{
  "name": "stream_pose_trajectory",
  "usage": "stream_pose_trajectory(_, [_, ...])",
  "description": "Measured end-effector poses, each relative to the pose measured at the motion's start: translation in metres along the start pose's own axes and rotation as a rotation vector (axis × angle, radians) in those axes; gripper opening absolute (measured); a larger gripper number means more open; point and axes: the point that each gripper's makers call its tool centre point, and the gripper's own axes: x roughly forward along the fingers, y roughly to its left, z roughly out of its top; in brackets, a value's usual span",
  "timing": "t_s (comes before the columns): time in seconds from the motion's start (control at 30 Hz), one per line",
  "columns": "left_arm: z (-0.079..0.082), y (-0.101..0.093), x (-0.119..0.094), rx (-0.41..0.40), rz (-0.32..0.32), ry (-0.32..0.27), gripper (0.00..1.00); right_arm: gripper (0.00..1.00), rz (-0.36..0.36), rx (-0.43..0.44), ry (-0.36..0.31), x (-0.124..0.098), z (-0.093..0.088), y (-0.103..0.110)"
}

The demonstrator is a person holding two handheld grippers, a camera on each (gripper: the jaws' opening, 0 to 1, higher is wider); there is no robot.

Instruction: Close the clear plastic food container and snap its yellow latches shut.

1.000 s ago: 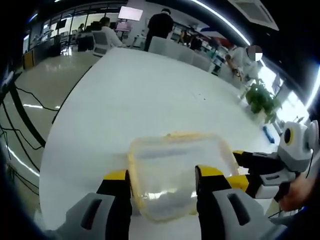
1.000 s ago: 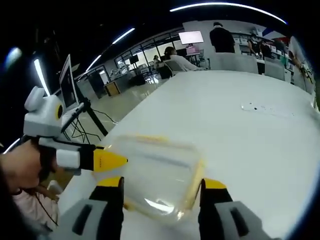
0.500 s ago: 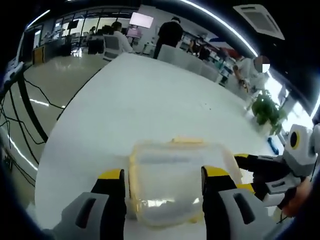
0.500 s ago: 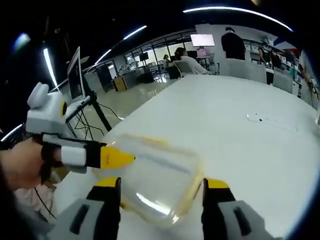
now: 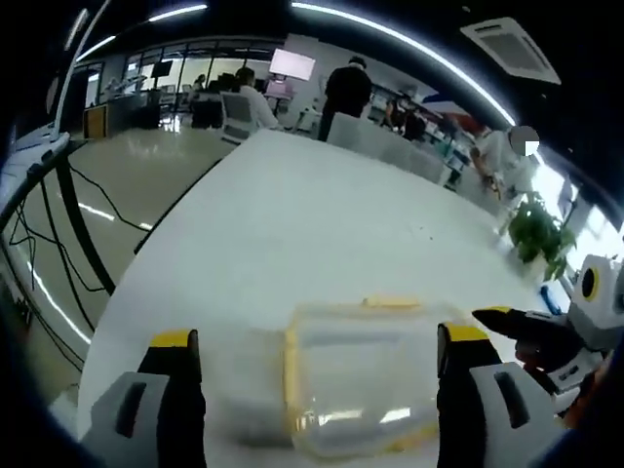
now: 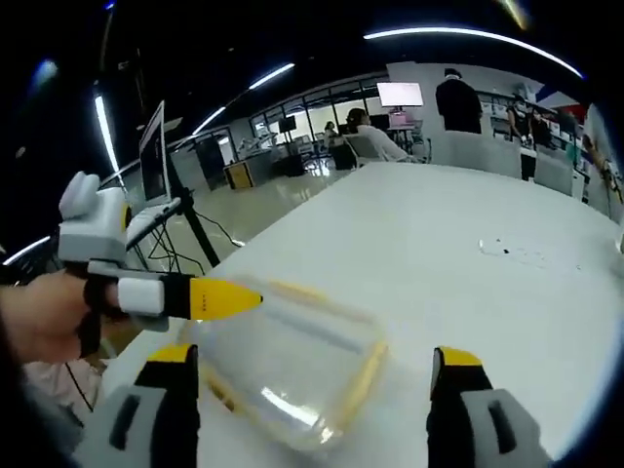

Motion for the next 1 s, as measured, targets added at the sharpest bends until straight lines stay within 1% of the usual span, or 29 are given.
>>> stream_pose_trajectory(0.07, [-0.001,-0.005,-0.001,-0.003,-0.01,0.002,0.99,1.0,-0.008,-0.003,-0.007,-0.004,0.002,-0.002])
stream_pose_trajectory(0.17, [-0.002,-0.01,-0.005,0.015,-0.016,0.005,0.99,1.0,-0.013,0.005,-0.006,-0.008,0.001,-0.004])
stream_pose_trajectory(0.33, [-0.005,-0.018,-0.012,0.038,-0.022,0.011,0.99,1.0,-0.022,0.003,-0.017,-0.021,0.002,-0.008])
stream_pose_trajectory(0.5, [-0.003,-0.028,-0.023,0.097,-0.031,0.008,0.99,1.0,-0.036,0.006,-0.036,-0.04,0.004,-0.012])
stream_pose_trajectory(0.53, [-0.003,-0.03,-0.025,0.102,-0.034,0.01,0.99,1.0,-0.038,0.012,-0.037,-0.043,0.004,-0.013])
stream_pose_trajectory(0.57, [-0.003,-0.034,-0.03,0.112,-0.04,0.008,0.99,1.0,-0.042,0.055,-0.04,-0.049,0.004,-0.013])
stream_pose_trajectory(0.6, [-0.002,-0.037,-0.032,0.123,-0.043,0.005,0.99,1.0,-0.037,0.064,-0.055,-0.053,0.007,-0.012])
stream_pose_trajectory(0.67, [-0.001,-0.043,-0.04,0.157,-0.051,0.002,0.99,1.0,-0.048,0.023,-0.071,-0.063,0.011,-0.01])
stream_pose_trajectory(0.7, [-0.002,-0.047,-0.045,0.173,-0.058,0.001,0.99,1.0,-0.051,-0.013,-0.072,-0.067,0.012,-0.009])
stream_pose_trajectory(0.77, [-0.001,-0.051,-0.054,0.199,-0.06,-0.003,0.99,1.0,-0.051,-0.024,-0.066,-0.075,0.009,-0.007])
stream_pose_trajectory(0.83, [-0.003,-0.056,-0.063,0.225,-0.069,-0.006,0.99,1.0,-0.051,-0.02,-0.074,-0.084,0.008,-0.008])
stream_pose_trajectory(0.93, [-0.01,-0.061,-0.072,0.258,-0.081,0.004,0.99,1.0,-0.049,-0.041,-0.084,-0.101,0.006,-0.008])
stream_pose_trajectory(1.0, [-0.015,-0.062,-0.08,0.274,-0.08,0.011,0.99,1.0,-0.049,-0.066,-0.089,-0.117,0.005,-0.008])
